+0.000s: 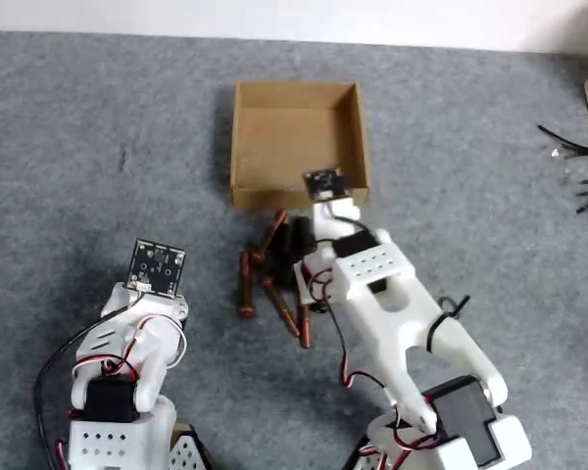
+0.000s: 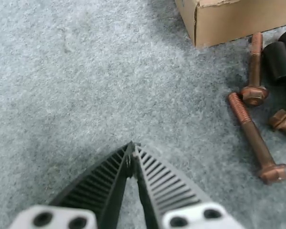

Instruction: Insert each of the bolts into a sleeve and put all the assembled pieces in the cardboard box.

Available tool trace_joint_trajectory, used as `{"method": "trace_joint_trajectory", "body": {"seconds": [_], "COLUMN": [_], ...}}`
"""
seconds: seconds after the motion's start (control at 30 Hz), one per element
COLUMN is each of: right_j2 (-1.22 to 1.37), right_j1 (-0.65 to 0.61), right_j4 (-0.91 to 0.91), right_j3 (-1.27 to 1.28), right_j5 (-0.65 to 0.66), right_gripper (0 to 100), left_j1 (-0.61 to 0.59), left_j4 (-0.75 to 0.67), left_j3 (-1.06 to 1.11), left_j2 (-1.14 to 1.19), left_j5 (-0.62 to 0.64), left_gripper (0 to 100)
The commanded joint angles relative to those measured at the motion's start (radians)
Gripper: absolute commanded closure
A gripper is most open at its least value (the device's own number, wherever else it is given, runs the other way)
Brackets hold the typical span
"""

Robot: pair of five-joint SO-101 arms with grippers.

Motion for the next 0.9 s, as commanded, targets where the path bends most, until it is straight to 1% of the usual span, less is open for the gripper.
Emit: {"method": "trace_joint_trajectory", "body": {"seconds": [0.0,0.07,0.17,0.47,0.87], "right_j2": [-0.005,-0.004,-0.001,0.2,0.214], "right_j1": [-0.021,-0.018,-0.015,-0.012,0.076], "right_j4": [0.001,-0.001,-0.001,0.001,-0.002], "right_j3": [-0.013,-0.002,-0.001,-0.01,-0.012], "right_j5": [-0.012,-0.017,-0.069,-0.072,-0.068], "right_gripper": [87.1,87.1,87.1,87.1,87.5], "left_j1": [-0.01,-0.01,-0.01,-0.01,-0.01], "left_j4": [-0.02,-0.02,-0.02,-0.02,-0.02], "left_j3": [-0.013,-0.013,-0.013,-0.013,-0.013], "left_j2": [-0.01,-0.01,-0.01,-0.01,-0.01], "left_j5": [0.003,0.003,0.003,0.003,0.003], "left_gripper": [99,99,99,99,99]}}
